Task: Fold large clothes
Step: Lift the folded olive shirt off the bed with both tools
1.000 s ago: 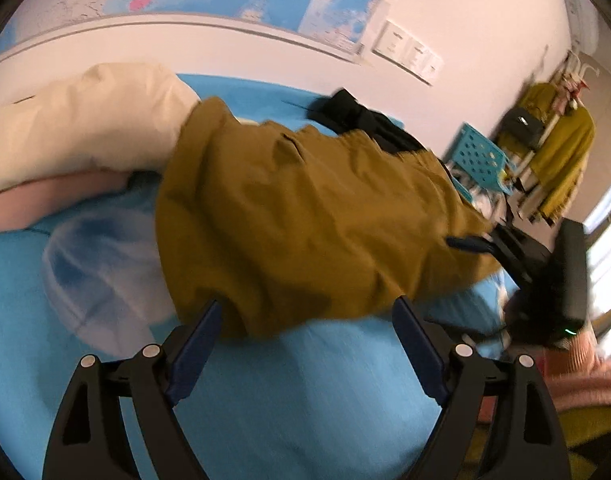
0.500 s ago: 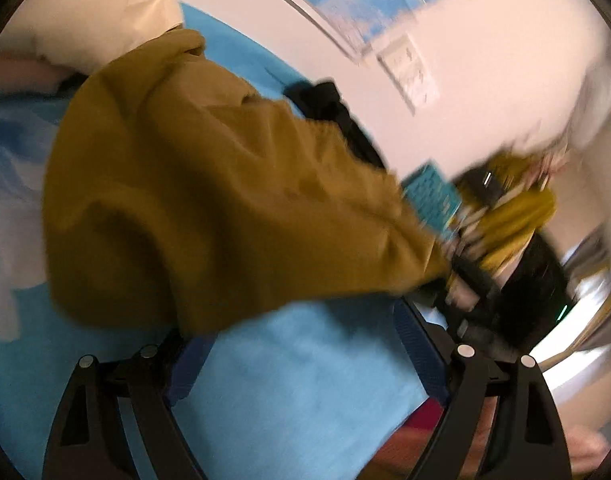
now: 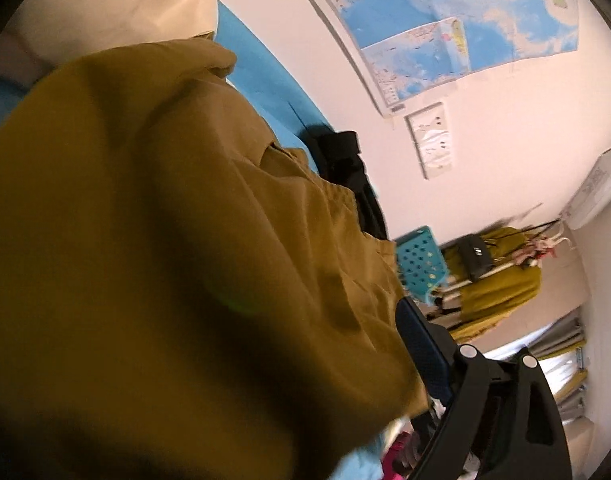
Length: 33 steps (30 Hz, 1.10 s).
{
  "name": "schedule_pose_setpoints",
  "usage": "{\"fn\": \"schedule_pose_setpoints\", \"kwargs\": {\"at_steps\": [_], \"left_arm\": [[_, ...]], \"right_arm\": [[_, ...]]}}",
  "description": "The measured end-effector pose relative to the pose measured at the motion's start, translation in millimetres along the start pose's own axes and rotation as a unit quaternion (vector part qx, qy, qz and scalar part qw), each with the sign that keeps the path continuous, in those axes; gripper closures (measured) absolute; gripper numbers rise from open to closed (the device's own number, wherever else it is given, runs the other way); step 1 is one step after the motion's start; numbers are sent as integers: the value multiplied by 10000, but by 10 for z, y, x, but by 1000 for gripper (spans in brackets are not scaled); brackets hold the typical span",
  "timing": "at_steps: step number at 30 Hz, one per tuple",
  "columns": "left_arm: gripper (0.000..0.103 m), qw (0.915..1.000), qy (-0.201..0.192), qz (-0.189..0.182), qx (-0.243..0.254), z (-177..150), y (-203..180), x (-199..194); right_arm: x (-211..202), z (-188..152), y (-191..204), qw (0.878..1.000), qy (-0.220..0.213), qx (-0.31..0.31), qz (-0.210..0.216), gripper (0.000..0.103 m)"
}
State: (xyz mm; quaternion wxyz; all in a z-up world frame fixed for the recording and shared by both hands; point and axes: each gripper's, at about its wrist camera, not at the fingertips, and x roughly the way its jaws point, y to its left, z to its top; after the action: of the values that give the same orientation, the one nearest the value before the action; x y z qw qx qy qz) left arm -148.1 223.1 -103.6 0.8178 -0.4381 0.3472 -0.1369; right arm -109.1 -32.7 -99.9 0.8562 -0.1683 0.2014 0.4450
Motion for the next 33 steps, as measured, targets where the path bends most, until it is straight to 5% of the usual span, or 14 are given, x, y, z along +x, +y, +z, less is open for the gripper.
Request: {"fn": "schedule_pose_setpoints", "kwargs": {"at_steps": [2, 7, 11, 13, 18, 23, 33], "left_arm": [[20, 9995, -41, 285, 148, 53, -43, 43], [53, 9942, 152, 933, 510, 46, -46, 83], [64, 9869, 250, 1327, 882, -9, -33, 68], [65, 9868, 270, 1321, 900, -2, -21, 56], [65, 9888, 402, 1171, 833, 32, -15, -11], [66, 9895, 544, 1032, 852, 84, -121, -1], [62, 9909, 645, 869, 800, 71, -85, 19]], "right_arm": [[0, -11, -7, 9999, 28, 107, 81, 68], [-247, -156, -164, 9918, -134, 926, 877, 50], [-648, -527, -493, 9603, -288, 2199, 1690, 39], [-796, -819, -649, 9383, -283, 2885, 1884, 24], [-948, -1342, -952, 8895, -347, 4318, 1450, 24], [-805, -1417, -1085, 8581, -454, 4965, 1227, 24], [-544, -1204, -1127, 8503, -705, 5214, 87, 15]]}}
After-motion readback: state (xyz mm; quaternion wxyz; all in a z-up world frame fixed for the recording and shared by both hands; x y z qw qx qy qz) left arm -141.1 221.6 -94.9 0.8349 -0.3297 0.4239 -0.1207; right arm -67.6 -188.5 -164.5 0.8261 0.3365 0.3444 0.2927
